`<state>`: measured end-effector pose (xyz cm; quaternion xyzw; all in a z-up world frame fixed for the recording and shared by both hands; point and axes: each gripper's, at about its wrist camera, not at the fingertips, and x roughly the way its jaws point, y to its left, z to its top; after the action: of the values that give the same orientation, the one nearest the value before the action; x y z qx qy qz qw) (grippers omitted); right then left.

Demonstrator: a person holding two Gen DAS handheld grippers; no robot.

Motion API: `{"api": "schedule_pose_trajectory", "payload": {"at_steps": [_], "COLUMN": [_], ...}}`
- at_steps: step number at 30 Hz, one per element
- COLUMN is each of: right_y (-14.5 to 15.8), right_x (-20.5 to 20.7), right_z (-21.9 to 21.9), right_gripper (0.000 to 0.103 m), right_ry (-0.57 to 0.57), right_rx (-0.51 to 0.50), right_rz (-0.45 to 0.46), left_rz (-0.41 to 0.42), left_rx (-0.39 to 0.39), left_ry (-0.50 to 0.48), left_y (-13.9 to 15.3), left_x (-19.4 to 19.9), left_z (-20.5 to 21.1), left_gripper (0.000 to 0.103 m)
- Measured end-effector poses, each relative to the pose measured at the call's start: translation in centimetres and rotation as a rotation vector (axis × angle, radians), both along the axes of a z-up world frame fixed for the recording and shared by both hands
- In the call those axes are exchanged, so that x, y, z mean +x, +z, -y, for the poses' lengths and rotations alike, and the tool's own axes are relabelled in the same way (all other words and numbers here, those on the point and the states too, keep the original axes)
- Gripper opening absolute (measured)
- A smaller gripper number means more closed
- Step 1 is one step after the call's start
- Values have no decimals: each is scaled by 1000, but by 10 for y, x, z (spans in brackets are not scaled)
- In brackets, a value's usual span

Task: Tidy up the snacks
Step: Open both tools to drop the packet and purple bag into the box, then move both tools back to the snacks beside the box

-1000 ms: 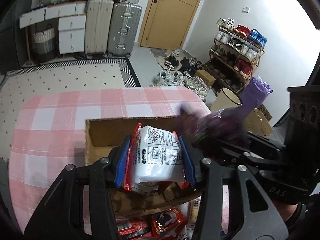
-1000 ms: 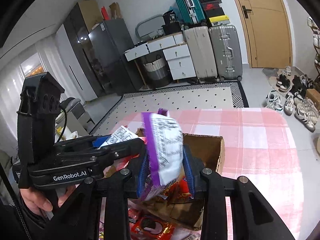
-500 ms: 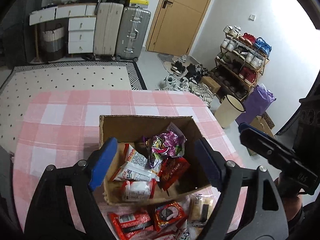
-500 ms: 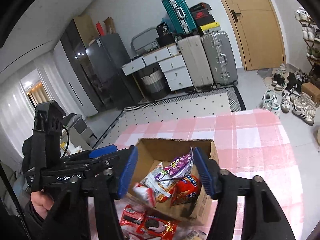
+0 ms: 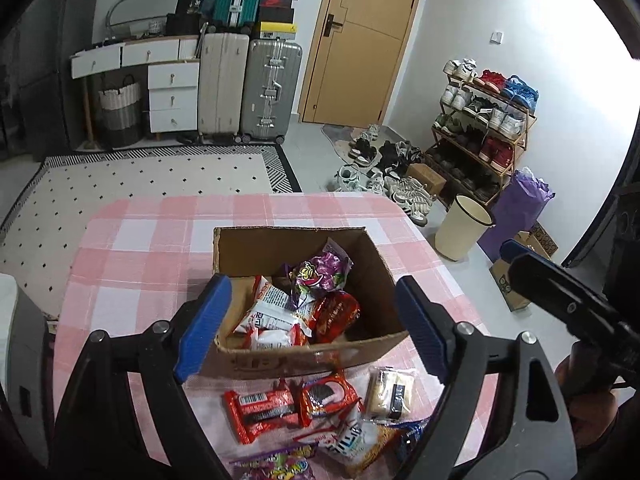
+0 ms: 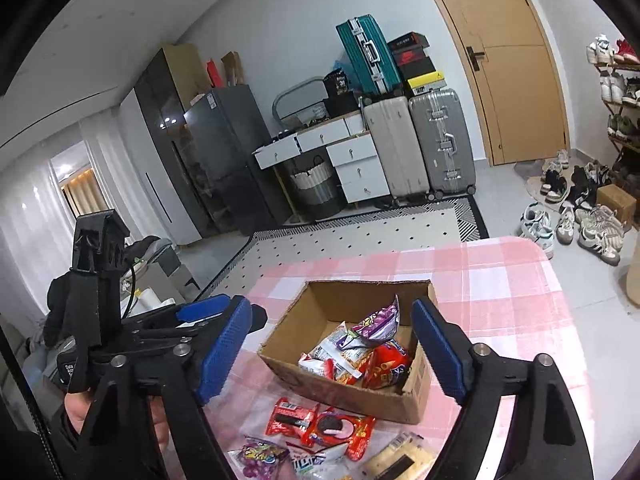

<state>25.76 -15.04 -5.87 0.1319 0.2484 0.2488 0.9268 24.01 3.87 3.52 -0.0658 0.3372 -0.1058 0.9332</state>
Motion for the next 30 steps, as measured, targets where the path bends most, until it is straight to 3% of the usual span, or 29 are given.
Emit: {"api": "schedule_pose_trajectory", "payload": {"at_steps": [5,9,14,21,28,30], "right_y": [8,11,2,-27,-53,-59], "right_x": [-27,-50,-80,-106,-130,-136], "right_z": [10,19,28,41,45,45], "right_gripper": [92,93,96,96,96,96], "right_ry": [-21,-32,-52,-75,-84,-80], "right_rx": [25,41,53,75,62,53], "right_rz": [15,33,39,-20,-58,-65], "left_rz": [34,79,113,142,126,134], "left_rx": [10,8,-1,2,-37,-17], "left_ry": [-6,-7,-6,26,40,34], "left_y": [13,22,25,11,-16,-25], "left_x": [-30,-59,-97,-153,-191,-195], "left_z": [6,8,8,-3,-19,-23], "left_gripper": [86,101,102,102,102,102]}}
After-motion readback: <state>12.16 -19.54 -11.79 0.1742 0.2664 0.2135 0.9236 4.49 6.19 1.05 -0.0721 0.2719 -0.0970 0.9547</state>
